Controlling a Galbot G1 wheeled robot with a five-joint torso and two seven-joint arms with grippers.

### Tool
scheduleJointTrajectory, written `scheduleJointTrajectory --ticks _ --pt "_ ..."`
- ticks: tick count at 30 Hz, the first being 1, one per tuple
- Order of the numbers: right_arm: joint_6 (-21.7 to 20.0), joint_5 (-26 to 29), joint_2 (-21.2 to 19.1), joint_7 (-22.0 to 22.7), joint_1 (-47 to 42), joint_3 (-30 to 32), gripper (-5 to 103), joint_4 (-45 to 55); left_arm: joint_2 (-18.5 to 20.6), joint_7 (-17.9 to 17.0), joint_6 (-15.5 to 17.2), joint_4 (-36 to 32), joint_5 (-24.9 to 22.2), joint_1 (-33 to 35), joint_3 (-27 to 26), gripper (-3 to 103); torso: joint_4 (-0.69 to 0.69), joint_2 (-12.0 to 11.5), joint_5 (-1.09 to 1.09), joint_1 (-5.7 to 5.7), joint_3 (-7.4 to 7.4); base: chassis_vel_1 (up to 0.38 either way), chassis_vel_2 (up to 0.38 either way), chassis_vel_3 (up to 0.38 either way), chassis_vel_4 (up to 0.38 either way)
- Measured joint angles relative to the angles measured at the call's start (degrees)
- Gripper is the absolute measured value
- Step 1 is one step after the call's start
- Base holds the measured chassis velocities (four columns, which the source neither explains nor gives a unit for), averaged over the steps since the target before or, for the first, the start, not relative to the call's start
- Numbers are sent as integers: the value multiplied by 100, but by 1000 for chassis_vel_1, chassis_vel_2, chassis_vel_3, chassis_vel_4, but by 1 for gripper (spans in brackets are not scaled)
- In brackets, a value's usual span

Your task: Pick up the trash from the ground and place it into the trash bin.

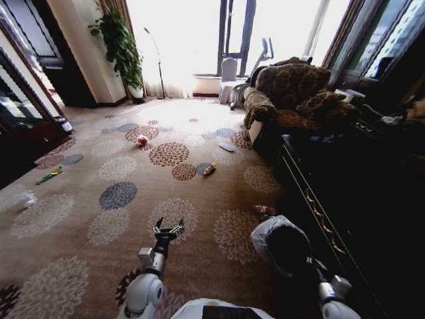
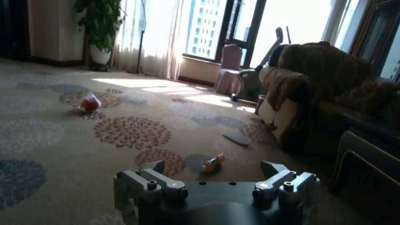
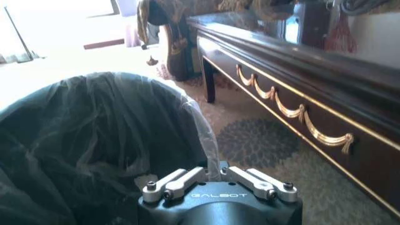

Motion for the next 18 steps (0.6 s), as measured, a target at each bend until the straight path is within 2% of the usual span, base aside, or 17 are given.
scheduleJointTrajectory --ticks 3,10,18 --pt "19 -84 105 -72 -60 16 0 88 -18 3 -1 5 43 -22 46 100 3 0 5 0 1 0 0 0 0" --pt "67 -119 198 -100 -42 -22 0 88 -10 8 -3 2 73 -2 37 100 2 -1 2 0 0 0 0 0 0" --pt "69 -125 201 -124 49 -34 0 44 -6 7 -21 9 27 -22 30 100 2 -1 3 0 1 62 85 -77 -79"
